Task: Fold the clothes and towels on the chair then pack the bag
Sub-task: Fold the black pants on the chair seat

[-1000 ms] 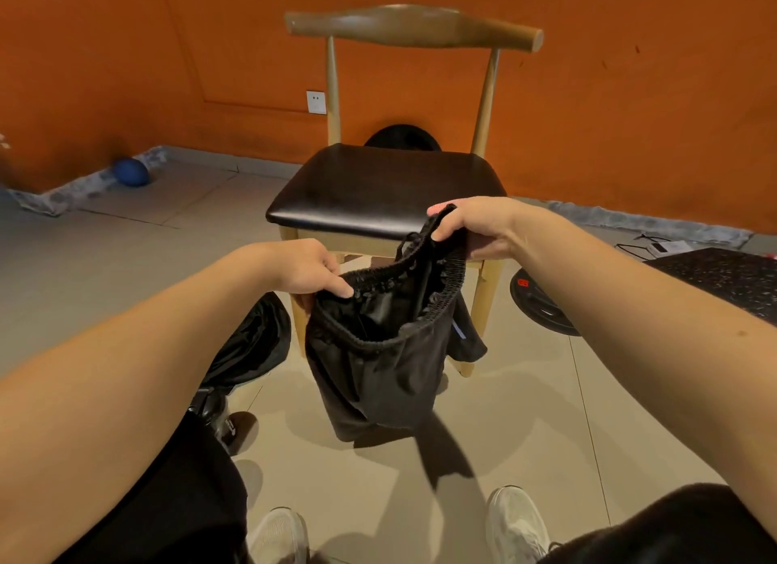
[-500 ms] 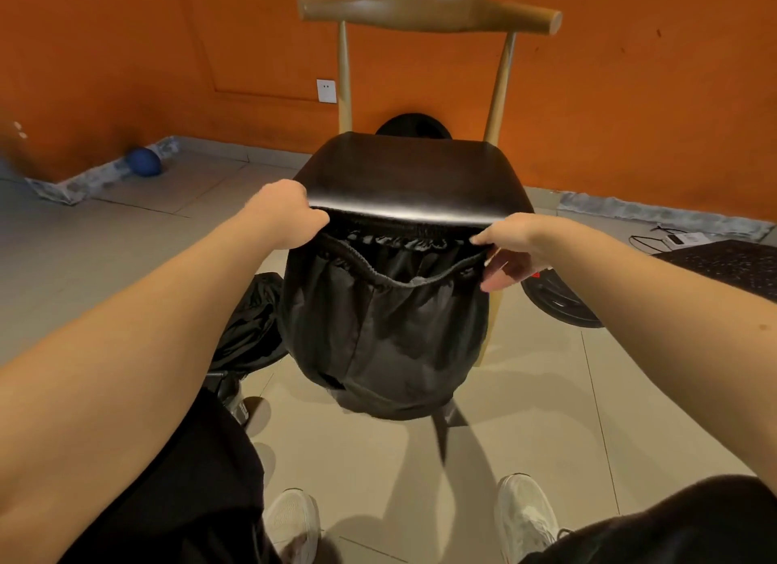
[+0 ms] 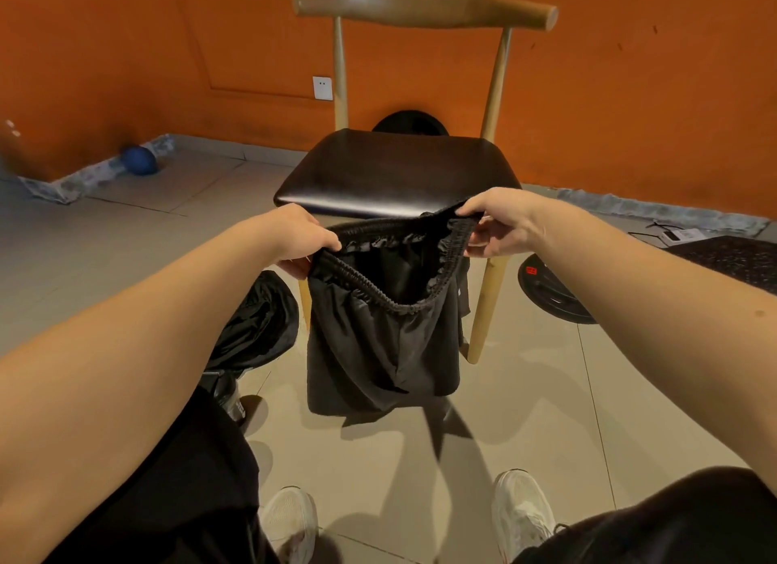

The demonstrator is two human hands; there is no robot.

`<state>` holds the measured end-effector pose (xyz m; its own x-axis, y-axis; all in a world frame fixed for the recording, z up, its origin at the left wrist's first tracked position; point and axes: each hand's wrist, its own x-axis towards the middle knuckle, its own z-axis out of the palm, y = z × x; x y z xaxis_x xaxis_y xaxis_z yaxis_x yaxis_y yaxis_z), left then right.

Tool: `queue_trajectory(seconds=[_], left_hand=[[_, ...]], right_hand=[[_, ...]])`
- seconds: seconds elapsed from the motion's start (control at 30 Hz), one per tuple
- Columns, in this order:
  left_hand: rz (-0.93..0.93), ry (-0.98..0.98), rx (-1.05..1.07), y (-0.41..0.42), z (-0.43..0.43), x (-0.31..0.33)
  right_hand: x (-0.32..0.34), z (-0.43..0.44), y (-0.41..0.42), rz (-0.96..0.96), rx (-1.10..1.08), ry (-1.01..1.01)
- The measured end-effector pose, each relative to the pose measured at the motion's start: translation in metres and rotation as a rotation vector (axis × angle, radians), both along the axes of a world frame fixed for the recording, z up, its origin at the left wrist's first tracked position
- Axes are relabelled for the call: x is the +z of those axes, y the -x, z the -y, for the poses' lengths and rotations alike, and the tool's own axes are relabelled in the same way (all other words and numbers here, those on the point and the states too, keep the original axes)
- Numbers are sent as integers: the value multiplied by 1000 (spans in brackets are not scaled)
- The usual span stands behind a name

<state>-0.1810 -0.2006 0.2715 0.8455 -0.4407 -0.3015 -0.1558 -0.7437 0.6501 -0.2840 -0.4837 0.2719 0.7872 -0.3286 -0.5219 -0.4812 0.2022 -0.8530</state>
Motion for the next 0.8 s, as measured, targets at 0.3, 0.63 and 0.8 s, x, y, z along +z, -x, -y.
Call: queue_trajectory(seconds=[0.3, 0.63, 0.8], left_hand=[[373, -58, 164, -11, -16, 18], [272, 81, 129, -10, -8, 17], [150, -23, 35, -15, -26, 22]], right_hand=[[-25, 19, 17, -381, 341, 1207], [-8, 0, 6, -123, -53, 169], [5, 10, 9, -119, 38, 430]])
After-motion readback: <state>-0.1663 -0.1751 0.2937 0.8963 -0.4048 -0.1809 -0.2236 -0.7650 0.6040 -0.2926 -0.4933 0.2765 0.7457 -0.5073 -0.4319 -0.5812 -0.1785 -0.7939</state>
